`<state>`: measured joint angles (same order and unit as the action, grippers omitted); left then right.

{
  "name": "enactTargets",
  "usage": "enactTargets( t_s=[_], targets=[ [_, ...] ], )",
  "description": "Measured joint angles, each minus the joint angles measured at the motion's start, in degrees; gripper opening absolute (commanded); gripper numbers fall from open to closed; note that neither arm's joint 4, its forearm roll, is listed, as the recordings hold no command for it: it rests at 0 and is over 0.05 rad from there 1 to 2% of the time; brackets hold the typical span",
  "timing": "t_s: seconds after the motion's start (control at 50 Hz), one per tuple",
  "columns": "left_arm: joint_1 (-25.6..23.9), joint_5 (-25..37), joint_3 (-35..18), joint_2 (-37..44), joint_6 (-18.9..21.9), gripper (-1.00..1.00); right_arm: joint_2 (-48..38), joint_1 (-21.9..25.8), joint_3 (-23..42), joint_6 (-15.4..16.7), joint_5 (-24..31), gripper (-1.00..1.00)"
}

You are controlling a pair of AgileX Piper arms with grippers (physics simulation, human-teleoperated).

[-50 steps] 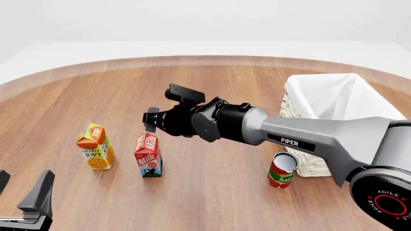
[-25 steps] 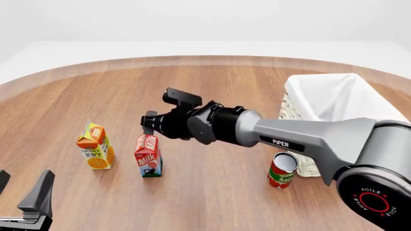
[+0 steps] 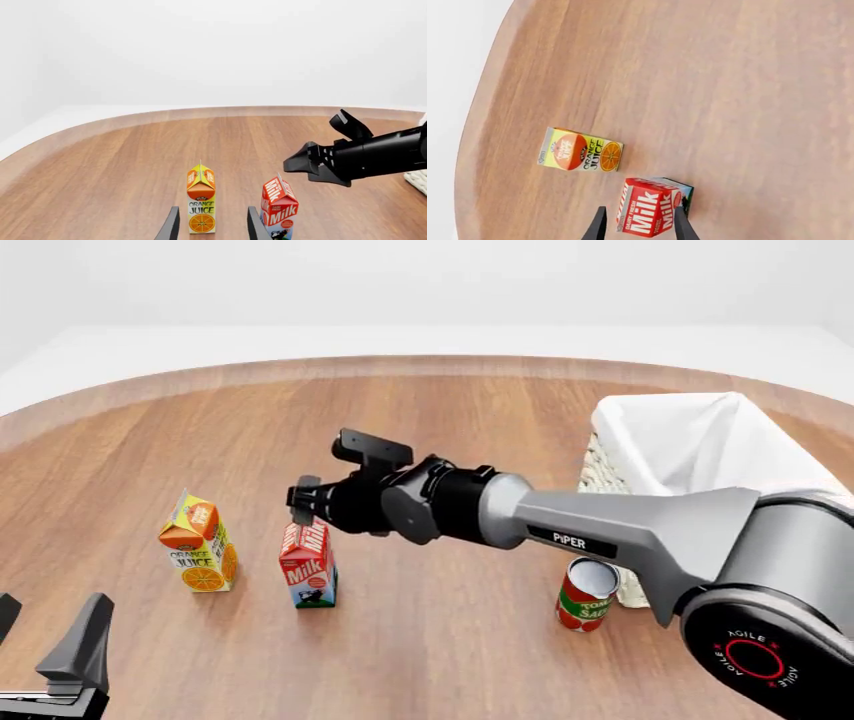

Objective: Pick the milk and place it in the basket.

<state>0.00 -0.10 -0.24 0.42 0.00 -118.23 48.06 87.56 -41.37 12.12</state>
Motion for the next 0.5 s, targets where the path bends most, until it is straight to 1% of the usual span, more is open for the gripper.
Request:
enactTargets(
  t_s=[0.5],
  targets=[
    [0.00,0.00,0.00,0.00,0.00,1.00,-1.54,0.83,1.97,-0.02,1.08,1.00]
  ],
)
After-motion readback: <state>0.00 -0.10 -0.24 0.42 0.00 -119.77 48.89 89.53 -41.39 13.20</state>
